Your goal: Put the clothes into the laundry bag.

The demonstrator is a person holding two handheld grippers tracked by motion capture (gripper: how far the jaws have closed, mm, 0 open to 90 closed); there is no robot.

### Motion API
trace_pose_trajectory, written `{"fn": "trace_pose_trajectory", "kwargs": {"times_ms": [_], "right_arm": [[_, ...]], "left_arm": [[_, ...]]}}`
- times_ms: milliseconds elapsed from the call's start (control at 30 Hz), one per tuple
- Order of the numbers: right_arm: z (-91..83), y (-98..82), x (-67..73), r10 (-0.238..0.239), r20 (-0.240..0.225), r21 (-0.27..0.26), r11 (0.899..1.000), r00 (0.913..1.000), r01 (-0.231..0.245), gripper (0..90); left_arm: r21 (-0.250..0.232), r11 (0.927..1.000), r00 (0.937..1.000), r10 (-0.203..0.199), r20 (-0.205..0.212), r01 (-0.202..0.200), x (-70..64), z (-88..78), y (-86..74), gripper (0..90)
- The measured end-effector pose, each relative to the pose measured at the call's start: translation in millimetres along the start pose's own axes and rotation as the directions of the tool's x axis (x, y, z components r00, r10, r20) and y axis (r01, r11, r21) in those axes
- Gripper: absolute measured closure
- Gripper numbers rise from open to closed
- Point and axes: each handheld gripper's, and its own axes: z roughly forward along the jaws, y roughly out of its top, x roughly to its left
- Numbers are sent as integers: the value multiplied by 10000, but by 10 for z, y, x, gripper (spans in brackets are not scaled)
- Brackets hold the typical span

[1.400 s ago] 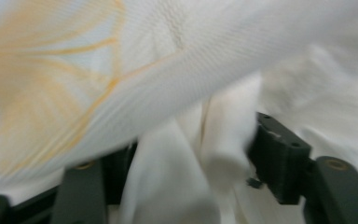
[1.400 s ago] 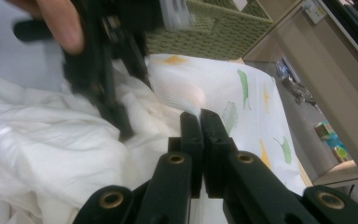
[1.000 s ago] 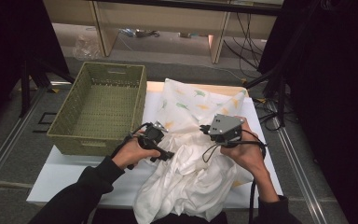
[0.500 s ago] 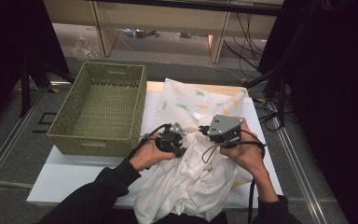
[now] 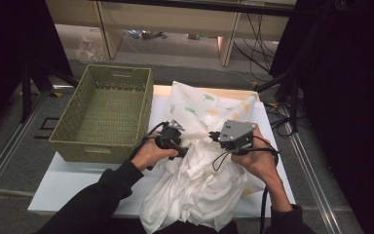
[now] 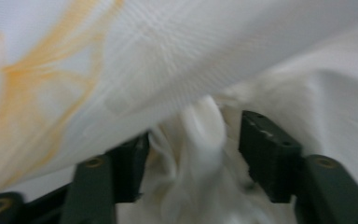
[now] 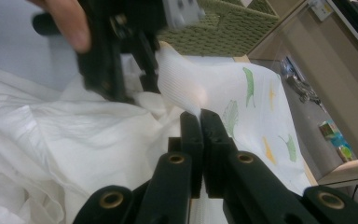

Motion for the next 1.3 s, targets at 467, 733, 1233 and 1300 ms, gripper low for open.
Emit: {"fn": "trace_pose_trajectory", "kwargs": {"times_ms": [467,733,1233,1300], "right_arm": [[26,5,13,33,-21,104,9999,10000,-33,900],[29,16,21,-23,-52,127,9999,10000,23,900],[-72,94,44,-218,-25,-84,9997,9998,218,900],[-33,55,36,-160,-96,11,9999,9998,160,900]], "left_arm": [[488,9985,9923,-313,1194,256,-328,56,-319,163],[97,9992,9915,-387,1244,378,-338,360,-172,736],[-677,9709,9732,-2278,322,2295,115,398,14,584],[-717,9687,9712,-2358,337,2377,120,353,-27,521]]}}
